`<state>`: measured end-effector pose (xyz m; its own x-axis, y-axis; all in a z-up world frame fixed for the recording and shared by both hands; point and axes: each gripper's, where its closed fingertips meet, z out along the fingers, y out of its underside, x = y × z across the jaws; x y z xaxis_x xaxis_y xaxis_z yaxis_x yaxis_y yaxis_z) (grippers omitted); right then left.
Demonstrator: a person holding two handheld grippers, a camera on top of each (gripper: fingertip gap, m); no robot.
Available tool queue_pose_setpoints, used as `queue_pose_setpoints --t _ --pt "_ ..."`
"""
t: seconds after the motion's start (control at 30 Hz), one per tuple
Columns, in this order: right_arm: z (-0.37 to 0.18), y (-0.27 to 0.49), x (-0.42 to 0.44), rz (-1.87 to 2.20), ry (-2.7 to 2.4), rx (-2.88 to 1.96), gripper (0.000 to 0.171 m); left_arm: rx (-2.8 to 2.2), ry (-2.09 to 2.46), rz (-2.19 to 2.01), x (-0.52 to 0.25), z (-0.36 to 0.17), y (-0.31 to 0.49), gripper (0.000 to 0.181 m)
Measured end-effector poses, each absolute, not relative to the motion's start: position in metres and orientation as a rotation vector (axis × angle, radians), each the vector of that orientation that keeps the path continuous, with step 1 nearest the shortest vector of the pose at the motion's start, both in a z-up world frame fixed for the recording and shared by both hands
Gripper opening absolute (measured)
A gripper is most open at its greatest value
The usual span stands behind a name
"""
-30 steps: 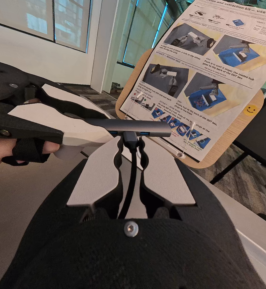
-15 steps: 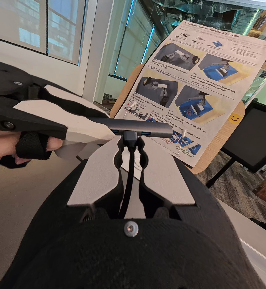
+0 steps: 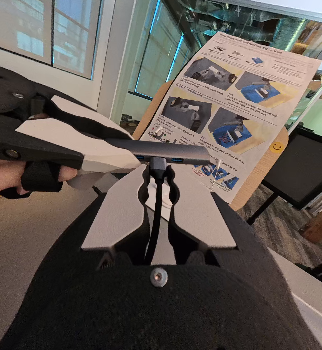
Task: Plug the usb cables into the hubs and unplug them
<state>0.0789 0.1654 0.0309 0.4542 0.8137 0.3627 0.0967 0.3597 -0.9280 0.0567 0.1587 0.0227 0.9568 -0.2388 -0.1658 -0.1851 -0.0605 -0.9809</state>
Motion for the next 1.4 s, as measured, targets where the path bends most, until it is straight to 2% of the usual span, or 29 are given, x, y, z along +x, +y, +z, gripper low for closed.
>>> queue_pose_setpoints --t 0.23,0.3,0.33,0.4,0.6,0.8,0.97,1.1,1.27,1.4 --pt "0.032 0.163 0.078 0.591 -1.057 -1.104 0.018 -1.657 0.326 -0.06 0.051 0.023 0.158 0.033" --pt "0.037 0.156 0.083 0.613 -1.053 -1.071 0.018 -1.636 0.207 0.145 0.01 0.029 0.157 0.033" --pt "0.04 0.156 0.086 0.582 -1.048 -1.06 0.018 -1.64 0.204 0.054 0.007 0.035 0.152 0.033" --pt "0.043 0.158 0.09 0.557 -1.045 -1.06 0.018 -1.595 0.217 -0.154 0.016 0.056 0.138 0.033" --pt "0.05 0.164 0.096 0.687 -1.123 -1.124 0.018 -1.568 0.31 0.003 0.026 0.072 0.124 0.033" --pt "0.086 0.18 0.174 0.664 -1.291 -1.156 0.018 -1.596 0.381 -0.137 0.048 0.073 0.119 0.033" --pt "0.059 0.226 0.232 0.626 -1.468 -1.062 0.019 -1.592 0.422 -0.172 0.06 0.074 0.115 0.033" --pt "0.014 0.26 0.265 0.52 -1.508 -1.125 0.019 -1.583 0.443 -0.18 0.066 0.076 0.114 0.033" --pt "-0.055 0.264 0.281 0.455 -1.685 -1.228 0.019 -1.589 0.45 -0.18 0.067 0.074 0.114 0.033" --pt "-0.087 0.265 0.294 0.435 -1.783 -1.295 0.02 -1.589 0.445 -0.193 0.066 0.075 0.114 0.033"
